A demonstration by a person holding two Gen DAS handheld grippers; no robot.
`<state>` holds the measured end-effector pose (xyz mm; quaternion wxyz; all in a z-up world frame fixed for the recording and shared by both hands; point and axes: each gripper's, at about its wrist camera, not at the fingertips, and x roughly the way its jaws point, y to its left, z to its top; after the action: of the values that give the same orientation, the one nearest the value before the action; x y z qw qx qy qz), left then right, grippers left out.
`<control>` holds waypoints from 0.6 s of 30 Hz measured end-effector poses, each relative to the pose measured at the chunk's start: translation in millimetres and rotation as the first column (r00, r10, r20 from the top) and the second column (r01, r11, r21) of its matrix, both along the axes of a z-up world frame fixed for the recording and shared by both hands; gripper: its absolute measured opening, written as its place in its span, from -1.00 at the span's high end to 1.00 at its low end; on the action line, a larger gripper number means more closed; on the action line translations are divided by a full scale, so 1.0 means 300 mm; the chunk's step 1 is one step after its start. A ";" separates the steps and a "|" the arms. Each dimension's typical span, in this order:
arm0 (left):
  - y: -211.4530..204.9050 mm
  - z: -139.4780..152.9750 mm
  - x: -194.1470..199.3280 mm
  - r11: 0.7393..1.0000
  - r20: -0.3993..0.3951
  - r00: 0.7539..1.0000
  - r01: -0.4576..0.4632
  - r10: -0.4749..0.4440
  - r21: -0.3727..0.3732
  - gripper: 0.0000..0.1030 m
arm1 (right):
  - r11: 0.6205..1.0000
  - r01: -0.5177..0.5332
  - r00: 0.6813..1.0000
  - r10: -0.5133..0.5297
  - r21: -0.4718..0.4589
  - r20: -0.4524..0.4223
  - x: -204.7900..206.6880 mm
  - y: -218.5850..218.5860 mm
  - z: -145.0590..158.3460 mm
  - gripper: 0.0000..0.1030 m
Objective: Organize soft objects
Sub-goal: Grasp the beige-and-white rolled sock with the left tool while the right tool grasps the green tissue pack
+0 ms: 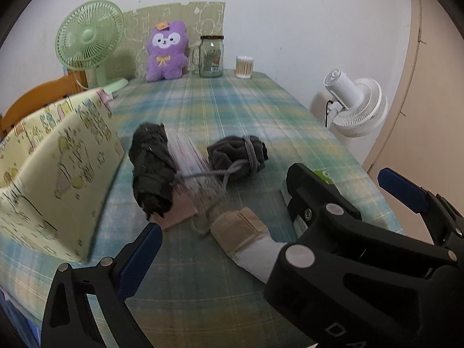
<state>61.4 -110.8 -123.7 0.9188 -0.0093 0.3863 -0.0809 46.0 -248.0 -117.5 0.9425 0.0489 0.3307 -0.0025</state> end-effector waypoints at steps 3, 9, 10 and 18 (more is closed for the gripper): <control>-0.012 -0.018 0.007 1.000 -0.029 1.000 -0.008 0.009 0.013 -0.89 | 1.000 0.006 1.000 -0.006 0.012 -0.024 0.011 -0.014 -0.022 -0.84; -0.027 -0.053 0.037 1.000 -0.073 0.997 0.002 0.000 0.031 -0.48 | 1.000 0.018 0.998 -0.017 0.015 -0.060 0.034 -0.027 -0.060 -0.81; -0.029 -0.053 0.036 0.999 -0.065 0.998 0.000 0.003 0.040 -0.37 | 1.000 0.015 0.998 -0.014 0.022 -0.068 0.038 -0.029 -0.065 -0.80; -0.028 -0.053 0.049 0.997 -0.033 0.999 0.021 -0.018 0.071 0.25 | 0.999 -0.006 0.995 0.009 0.031 -0.098 0.063 -0.012 -0.086 -0.76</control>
<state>76.0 -119.2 -139.5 0.9113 0.0260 0.4038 -0.0758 64.9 -251.6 -143.3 0.9243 0.0620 0.3766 0.0040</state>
